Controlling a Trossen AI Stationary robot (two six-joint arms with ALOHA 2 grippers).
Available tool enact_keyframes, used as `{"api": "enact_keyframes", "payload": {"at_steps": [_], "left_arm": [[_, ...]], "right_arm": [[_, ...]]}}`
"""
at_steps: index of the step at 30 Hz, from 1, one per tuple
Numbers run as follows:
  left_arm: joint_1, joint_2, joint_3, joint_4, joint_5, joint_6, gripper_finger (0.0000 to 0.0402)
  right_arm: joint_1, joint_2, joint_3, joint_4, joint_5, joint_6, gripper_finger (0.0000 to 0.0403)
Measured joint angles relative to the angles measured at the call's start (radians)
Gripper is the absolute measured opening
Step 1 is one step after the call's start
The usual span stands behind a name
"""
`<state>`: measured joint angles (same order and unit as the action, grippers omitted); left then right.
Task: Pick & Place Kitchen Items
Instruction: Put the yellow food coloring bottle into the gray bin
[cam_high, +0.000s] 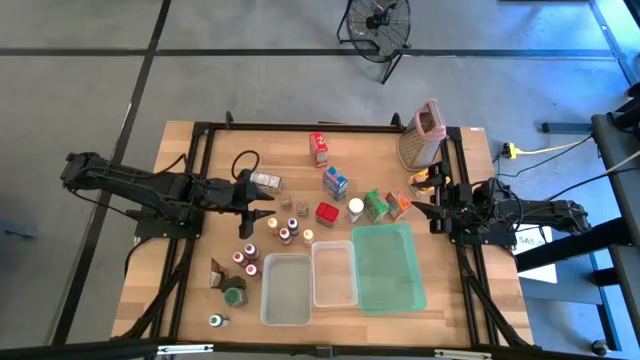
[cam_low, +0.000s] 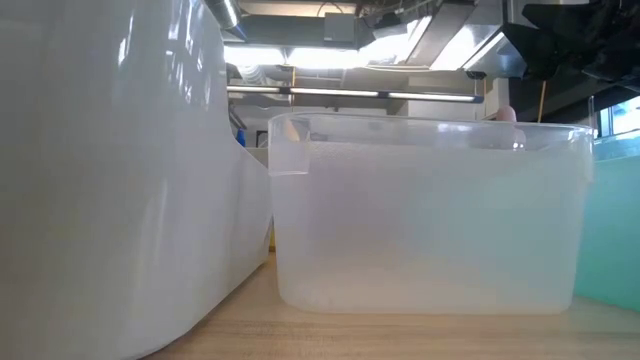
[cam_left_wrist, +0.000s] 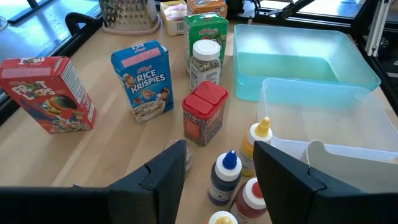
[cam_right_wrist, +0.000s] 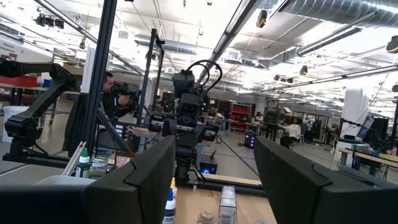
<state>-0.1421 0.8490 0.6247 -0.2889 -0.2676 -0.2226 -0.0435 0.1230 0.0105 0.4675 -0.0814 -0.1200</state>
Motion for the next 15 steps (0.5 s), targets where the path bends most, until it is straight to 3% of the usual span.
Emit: {"api": "enact_keyframes", "payload": {"at_steps": [9, 15], "left_arm": [[0.000, 0.000, 0.000, 0.000, 0.000, 0.001, 0.0182], [0.001, 0.000, 0.000, 0.000, -0.026, 0.210, 0.0182]], "right_arm": [[0.000, 0.000, 0.000, 0.000, 0.000, 0.000, 0.0222], [0.000, 0.000, 0.000, 0.000, 0.000, 0.000, 0.0222]]}}
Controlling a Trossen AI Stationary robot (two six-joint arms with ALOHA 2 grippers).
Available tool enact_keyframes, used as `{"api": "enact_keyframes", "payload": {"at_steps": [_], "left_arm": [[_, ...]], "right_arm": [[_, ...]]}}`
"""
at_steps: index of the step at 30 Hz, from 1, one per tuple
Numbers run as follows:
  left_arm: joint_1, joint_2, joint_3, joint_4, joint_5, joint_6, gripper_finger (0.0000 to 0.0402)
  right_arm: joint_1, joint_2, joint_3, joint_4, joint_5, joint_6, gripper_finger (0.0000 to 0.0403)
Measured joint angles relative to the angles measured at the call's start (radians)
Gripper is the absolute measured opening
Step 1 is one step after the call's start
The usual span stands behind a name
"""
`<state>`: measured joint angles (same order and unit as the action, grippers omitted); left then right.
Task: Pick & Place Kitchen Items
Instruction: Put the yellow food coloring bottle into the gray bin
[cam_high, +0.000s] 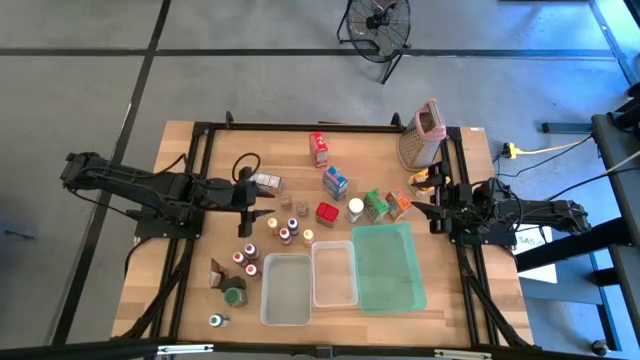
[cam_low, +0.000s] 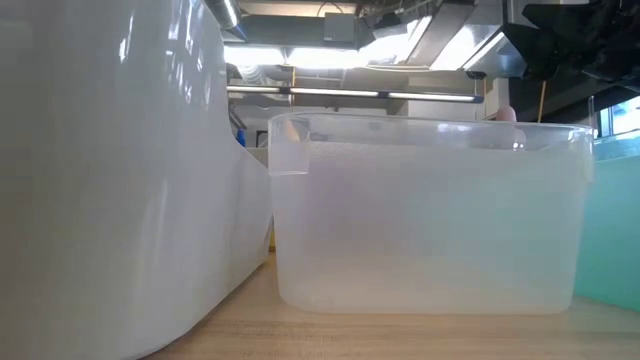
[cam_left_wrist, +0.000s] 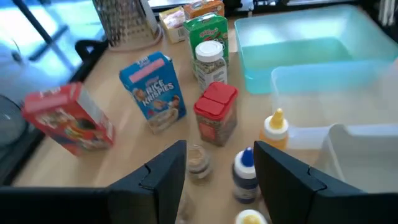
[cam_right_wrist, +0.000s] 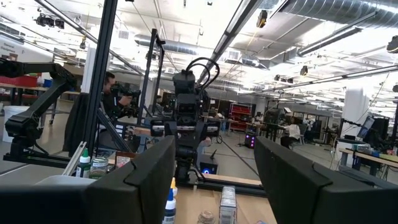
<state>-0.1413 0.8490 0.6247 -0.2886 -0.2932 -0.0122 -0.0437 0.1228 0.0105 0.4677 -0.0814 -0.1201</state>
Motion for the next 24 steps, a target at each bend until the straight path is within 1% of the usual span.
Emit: {"api": "enact_keyframes", "payload": {"at_steps": [3, 5, 8, 9, 14, 18, 21, 24], "left_arm": [[0.000, 0.000, 0.000, 0.000, 0.000, 0.024, 0.0182], [0.000, 0.000, 0.000, 0.002, 0.000, 0.009, 0.0182], [-0.002, 0.000, 0.000, 0.009, 0.044, -0.168, 0.0182], [-0.002, 0.000, 0.000, 0.011, 0.053, -0.201, 0.0182], [0.003, 0.001, 0.000, 0.053, 0.057, -0.195, 0.0182], [-0.014, 0.010, 0.000, 0.051, 0.089, -0.241, 0.0182], [-0.016, 0.019, 0.000, 0.055, 0.073, -0.249, 0.0182], [-0.016, 0.029, 0.000, 0.058, 0.035, -0.237, 0.0182]], "right_arm": [[0.000, 0.000, 0.000, 0.000, 0.000, 0.000, 0.0222], [0.000, 0.000, 0.000, 0.004, 0.000, 0.000, 0.0222], [0.000, -0.001, -0.001, 0.016, 0.000, 0.000, 0.0222], [0.000, 0.000, -0.001, 0.015, 0.000, 0.000, 0.0222], [0.000, 0.000, -0.001, 0.012, 0.002, 0.001, 0.0222], [0.000, 0.000, -0.001, 0.011, 0.002, 0.014, 0.0222], [0.000, 0.000, -0.001, 0.010, 0.002, 0.016, 0.0222], [0.000, 0.000, -0.001, 0.010, 0.002, 0.016, 0.0222]]}}
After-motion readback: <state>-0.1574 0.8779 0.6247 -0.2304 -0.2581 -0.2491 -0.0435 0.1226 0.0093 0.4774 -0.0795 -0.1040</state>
